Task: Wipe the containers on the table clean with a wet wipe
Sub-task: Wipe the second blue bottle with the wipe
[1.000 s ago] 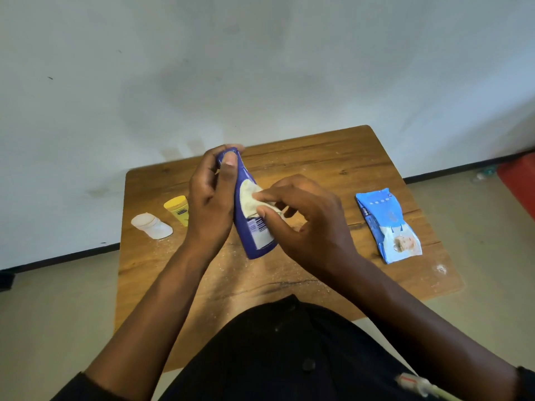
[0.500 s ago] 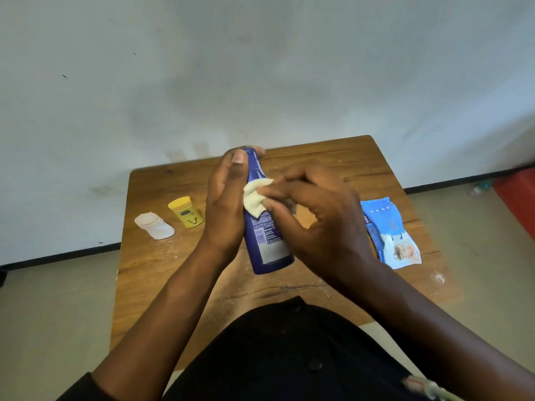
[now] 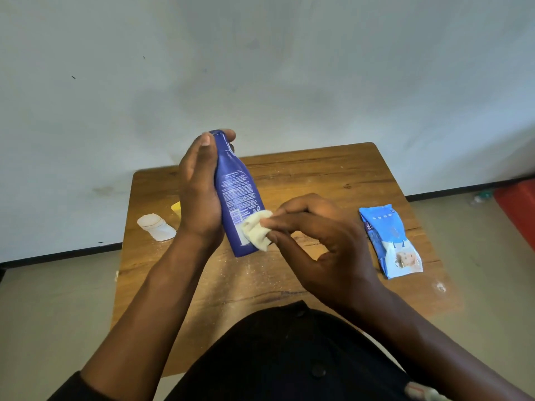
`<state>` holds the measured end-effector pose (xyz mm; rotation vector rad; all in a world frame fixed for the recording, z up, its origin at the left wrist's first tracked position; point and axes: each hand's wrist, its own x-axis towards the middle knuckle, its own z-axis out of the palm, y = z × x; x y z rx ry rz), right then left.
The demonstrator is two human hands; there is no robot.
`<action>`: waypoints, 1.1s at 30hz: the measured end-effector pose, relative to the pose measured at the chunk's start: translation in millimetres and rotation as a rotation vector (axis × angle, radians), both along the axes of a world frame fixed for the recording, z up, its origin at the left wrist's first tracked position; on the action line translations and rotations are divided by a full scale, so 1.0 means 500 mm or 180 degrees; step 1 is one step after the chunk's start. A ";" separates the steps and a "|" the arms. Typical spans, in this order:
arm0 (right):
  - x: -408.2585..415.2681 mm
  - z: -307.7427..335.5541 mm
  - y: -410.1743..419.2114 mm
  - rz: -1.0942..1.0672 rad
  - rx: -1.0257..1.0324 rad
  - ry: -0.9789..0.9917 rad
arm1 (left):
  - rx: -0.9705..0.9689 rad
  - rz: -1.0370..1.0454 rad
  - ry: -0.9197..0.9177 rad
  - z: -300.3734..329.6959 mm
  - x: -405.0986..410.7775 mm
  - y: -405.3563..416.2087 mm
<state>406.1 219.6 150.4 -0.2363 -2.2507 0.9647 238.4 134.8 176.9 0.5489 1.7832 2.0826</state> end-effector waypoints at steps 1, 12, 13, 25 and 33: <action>-0.002 0.001 0.002 -0.0011 -0.0007 -0.0012 | -0.0033 -0.0081 0.0022 -0.002 0.003 0.001; -0.059 0.051 0.030 -0.0344 -0.0390 0.0260 | -0.0030 -0.0841 0.0214 0.003 0.036 0.010; -0.056 0.049 0.024 -0.0338 -0.0357 0.0245 | 0.0024 -0.0788 0.0199 0.006 0.030 0.009; -0.012 0.038 -0.003 0.0184 -0.1014 0.0096 | 0.0426 -0.0680 -0.0660 0.015 -0.003 -0.012; -0.066 0.079 0.037 -0.0401 -0.0856 0.0286 | -0.0211 -0.0981 0.0268 0.014 0.051 0.015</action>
